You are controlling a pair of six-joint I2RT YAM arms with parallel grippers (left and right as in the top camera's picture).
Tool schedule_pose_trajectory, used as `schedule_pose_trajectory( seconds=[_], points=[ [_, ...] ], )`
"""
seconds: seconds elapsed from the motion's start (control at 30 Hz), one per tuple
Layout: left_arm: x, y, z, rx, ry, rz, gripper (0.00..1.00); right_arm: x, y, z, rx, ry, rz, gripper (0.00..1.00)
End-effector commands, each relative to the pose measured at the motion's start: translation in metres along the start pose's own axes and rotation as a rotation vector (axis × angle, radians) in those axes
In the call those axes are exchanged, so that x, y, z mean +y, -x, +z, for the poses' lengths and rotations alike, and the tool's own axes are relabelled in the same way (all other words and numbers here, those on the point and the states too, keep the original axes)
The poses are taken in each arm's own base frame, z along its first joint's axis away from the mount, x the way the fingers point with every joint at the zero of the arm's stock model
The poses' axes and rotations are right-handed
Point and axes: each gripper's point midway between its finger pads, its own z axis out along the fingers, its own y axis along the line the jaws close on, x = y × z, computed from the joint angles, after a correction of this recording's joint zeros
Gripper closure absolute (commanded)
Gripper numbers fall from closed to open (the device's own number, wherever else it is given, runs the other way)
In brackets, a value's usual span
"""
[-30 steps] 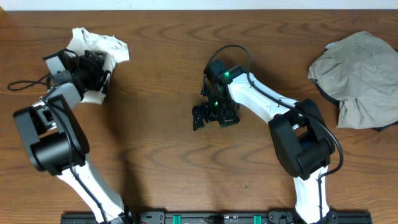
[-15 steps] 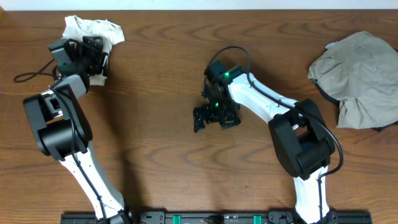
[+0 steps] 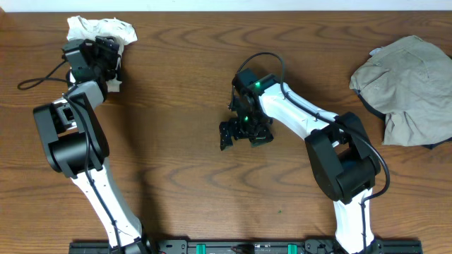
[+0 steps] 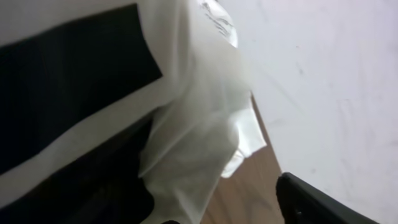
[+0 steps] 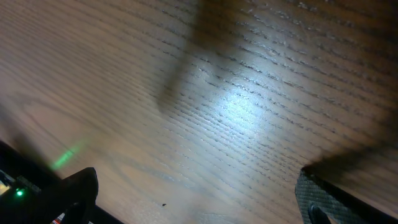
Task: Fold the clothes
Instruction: 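Place the shirt at the far left corner and retract the left gripper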
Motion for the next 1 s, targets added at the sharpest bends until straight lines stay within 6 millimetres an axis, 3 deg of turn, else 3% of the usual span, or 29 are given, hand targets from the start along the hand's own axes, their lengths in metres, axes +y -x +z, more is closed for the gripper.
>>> schedule_pose_trajectory(
  seconds=[0.0,0.27,0.37,0.47,0.57,0.63,0.83,0.97],
  points=[
    [0.016,-0.021,0.003,0.118,-0.060,-0.005,0.17,-0.002,-0.006,0.008,0.026,-0.010,0.015,0.01],
    [-0.075,0.024,-0.050,0.073,-0.236,0.073,0.16,-0.002,-0.005,0.008,0.023,-0.008,0.013,0.01],
    [-0.114,0.021,-0.080,0.135,-0.319,0.133,0.16,-0.002,-0.006,0.008,0.024,-0.008,0.014,0.01],
    [-0.128,0.011,-0.108,0.233,-0.327,0.117,0.16,0.001,-0.006,0.008,0.029,0.009,0.014,0.01],
    [-0.115,0.012,-0.134,0.282,-0.232,0.045,0.16,0.002,-0.006,0.008,0.030,0.016,0.013,0.01],
    [-0.093,0.013,-0.152,0.302,-0.123,-0.003,0.16,0.002,-0.007,0.008,0.031,0.016,0.009,0.01],
    [0.014,0.016,-0.194,0.270,0.340,-0.190,0.17,0.003,-0.004,0.008,0.022,0.019,0.004,0.01],
    [0.034,0.009,-0.197,0.296,0.371,-0.189,0.25,0.004,-0.002,0.008,0.013,0.023,-0.001,0.01]
  ],
)
